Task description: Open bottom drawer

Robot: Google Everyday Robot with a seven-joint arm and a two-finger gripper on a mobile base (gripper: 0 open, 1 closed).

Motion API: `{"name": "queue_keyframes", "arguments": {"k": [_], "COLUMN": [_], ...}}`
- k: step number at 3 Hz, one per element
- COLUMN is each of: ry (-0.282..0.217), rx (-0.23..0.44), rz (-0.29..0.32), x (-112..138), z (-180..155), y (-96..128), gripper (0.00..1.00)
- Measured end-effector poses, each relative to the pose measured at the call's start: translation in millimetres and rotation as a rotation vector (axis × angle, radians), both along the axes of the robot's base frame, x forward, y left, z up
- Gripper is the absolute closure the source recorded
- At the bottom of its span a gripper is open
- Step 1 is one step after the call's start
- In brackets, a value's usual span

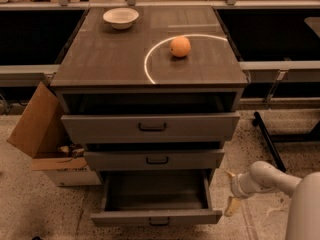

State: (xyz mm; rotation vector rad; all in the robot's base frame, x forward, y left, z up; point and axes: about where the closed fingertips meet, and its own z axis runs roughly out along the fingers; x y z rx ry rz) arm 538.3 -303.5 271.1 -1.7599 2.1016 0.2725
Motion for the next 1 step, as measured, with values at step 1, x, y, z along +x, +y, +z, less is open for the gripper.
{"name": "queue_keyframes", "arguments": {"k": [1], "ry": [0.065], "rx": [-0.1], "rz": [-0.115], "x": [1.3], "z": [23.1], "y": [-62.5], "gripper": [0.0]}}
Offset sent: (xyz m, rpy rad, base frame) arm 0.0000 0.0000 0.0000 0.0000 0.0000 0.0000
